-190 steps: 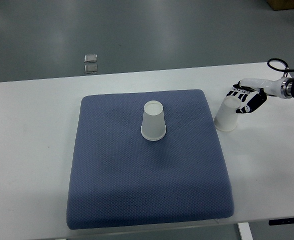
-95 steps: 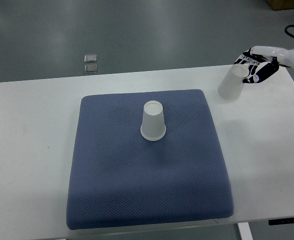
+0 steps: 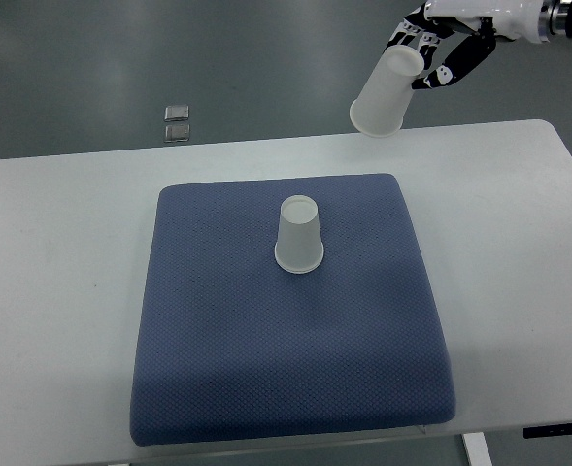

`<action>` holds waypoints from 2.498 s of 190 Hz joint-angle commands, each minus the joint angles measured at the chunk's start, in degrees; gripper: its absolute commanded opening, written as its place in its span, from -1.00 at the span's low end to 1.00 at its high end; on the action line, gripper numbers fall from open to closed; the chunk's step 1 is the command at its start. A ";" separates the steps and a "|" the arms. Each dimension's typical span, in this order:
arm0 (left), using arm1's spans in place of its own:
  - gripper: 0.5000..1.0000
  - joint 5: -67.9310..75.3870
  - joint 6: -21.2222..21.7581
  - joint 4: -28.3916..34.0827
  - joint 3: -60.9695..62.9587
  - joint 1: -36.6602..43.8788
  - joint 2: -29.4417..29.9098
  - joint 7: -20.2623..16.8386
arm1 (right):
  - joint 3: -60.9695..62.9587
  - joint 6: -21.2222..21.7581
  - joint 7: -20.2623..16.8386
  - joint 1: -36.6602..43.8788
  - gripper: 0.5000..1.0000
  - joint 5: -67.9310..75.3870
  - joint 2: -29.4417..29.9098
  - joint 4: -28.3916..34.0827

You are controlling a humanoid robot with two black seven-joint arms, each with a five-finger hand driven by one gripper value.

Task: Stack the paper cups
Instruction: 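Lift the cup with the right hand and carry it over the pad cup, then lower the held cup onto the upside-down cup on the pad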

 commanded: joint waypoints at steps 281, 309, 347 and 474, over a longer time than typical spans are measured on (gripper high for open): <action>1.00 0.00 0.00 0.00 0.00 0.00 0.00 -0.06 | -2.89 4.36 -2.62 1.11 -1.00 -6.95 9.60 7.92; 1.00 0.00 0.00 0.00 0.00 0.00 0.00 0.02 | -3.24 4.36 -2.62 1.11 -1.00 -6.86 9.60 7.92; 1.00 0.00 0.00 0.00 0.00 0.00 0.00 0.02 | -3.24 4.36 -2.62 1.11 -1.00 -6.86 9.69 8.01; 1.00 0.00 0.00 0.00 0.00 0.00 0.00 -0.06 | -3.24 4.36 -3.32 0.40 -1.00 -6.95 10.30 8.36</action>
